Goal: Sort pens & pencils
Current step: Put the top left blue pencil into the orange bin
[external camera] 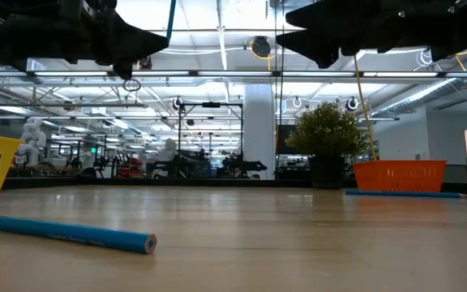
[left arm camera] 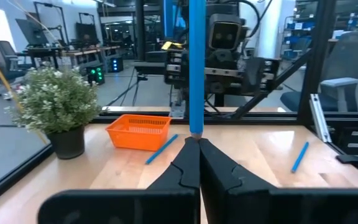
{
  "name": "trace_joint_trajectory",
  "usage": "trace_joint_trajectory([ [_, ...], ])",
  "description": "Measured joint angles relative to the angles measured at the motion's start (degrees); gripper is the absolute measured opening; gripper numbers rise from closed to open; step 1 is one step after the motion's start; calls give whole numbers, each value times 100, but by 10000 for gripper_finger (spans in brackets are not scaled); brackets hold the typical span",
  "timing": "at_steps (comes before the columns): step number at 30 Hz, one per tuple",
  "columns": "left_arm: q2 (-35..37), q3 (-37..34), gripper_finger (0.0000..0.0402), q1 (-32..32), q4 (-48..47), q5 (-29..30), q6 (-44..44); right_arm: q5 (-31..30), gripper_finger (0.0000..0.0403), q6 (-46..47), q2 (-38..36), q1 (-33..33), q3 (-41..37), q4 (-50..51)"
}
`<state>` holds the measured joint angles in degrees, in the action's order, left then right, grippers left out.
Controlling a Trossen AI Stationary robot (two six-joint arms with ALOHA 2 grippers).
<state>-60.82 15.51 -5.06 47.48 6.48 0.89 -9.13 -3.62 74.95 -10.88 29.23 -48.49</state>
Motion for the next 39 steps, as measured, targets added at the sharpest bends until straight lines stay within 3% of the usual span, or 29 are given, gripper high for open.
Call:
trace_joint_trajectory([
  [3, -4, 0, 0, -78, 0, 0, -48, 1, 279, 18, 175, 97, -2, -200],
  [8, -126, 98, 0, -187, -30, 1, -157, -2, 279, -6, 868, 326, -2, -1385],
  [16, -1661, 1039, 0, -274, -71, 2, -137, -4, 279, 134, 2156, 506, 222, -3209],
  [23, -2769, 1898, 0, -275, -68, 0, -194, -2, 279, 171, 2301, 486, 404, -3338],
  [34, -2996, 2072, 0, -308, -163, -2, -300, 33, 277, 497, 2302, 481, 404, -3576],
  [39, -2996, 2072, 0, -334, -294, 74, -276, 32, 223, 729, 2302, 479, 404, -3720],
])
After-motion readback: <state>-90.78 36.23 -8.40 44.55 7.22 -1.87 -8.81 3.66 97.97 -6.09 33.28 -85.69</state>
